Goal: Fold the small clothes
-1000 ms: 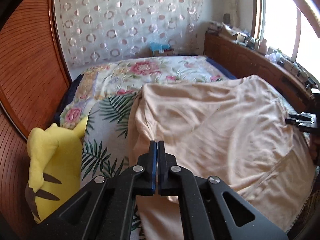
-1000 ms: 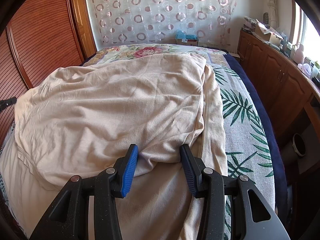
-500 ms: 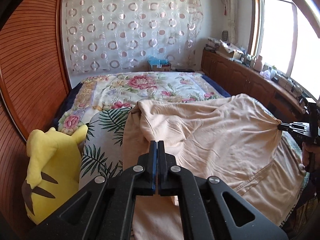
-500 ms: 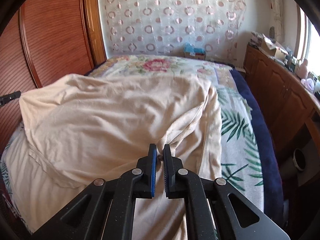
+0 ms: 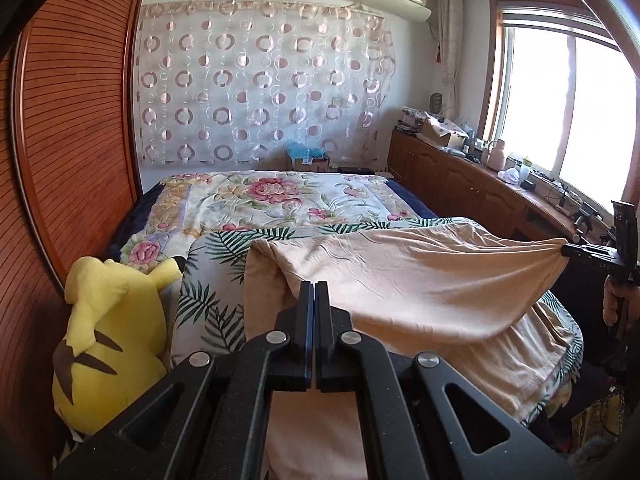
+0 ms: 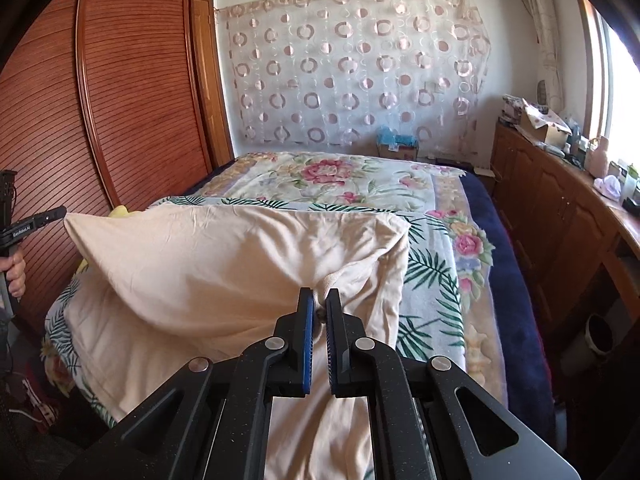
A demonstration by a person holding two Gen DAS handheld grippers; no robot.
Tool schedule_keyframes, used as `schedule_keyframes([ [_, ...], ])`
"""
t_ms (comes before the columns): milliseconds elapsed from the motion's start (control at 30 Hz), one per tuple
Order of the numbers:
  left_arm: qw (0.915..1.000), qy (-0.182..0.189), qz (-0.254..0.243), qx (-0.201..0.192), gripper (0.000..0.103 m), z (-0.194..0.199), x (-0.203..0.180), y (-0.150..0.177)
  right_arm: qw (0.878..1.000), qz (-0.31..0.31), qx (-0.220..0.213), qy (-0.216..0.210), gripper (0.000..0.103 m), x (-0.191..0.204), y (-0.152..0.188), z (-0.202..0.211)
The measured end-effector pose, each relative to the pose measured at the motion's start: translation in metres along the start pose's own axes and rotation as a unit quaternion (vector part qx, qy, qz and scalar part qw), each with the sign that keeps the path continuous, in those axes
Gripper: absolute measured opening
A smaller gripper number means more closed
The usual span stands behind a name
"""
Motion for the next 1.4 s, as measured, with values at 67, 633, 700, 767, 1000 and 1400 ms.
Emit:
schedule_keyframes([
  [67,1.0000,-0.001,0.004,0.004,0.001,0.007,-0.001,0.009,1.000,-0.002,0.005,-0.003,0.005,0.001,0.008,0.007],
  [633,0.9944,-0.014,0.027,0.101,0.001,-0.019,-0.011,0.089,0.994,-0.028,0.098,0.039,0.006,-0.027,0.068,-0.025],
  [700,0.9945,-0.010,0.028,0.100,0.001,-0.019,-0.014,0.091,0.994,-0.030,0.098,0.039,0.006,-0.027,0.069,-0.030],
  [767,0.9946,-0.013,0.028,0.099,0.001,-0.019,-0.015,0.092,0.994,-0.033,0.095,0.037,0.006,-0.026,0.069,-0.029],
  [1000,0.9947,-0.023,0.029,0.095,0.001,-0.016,-0.012,0.094,0.996,-0.029,0.082,0.036,0.006,-0.023,0.073,-0.018],
  [1400,0.9958,-0.028,0.021,0.085,0.002,-0.004,-0.016,0.088,0.997,-0.016,0.072,0.008,0.005,-0.017,0.077,0.008],
])
Point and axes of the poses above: each gripper's, at about its wrist camera, not at the fingertips, and z roughly against the way its jaws point, x to its left, y to its underside, the point moved 2 cm from there along -z, roughly the way its jaws point, and after that the axes turned 14 degrees about -z, right-handed, at the moved point
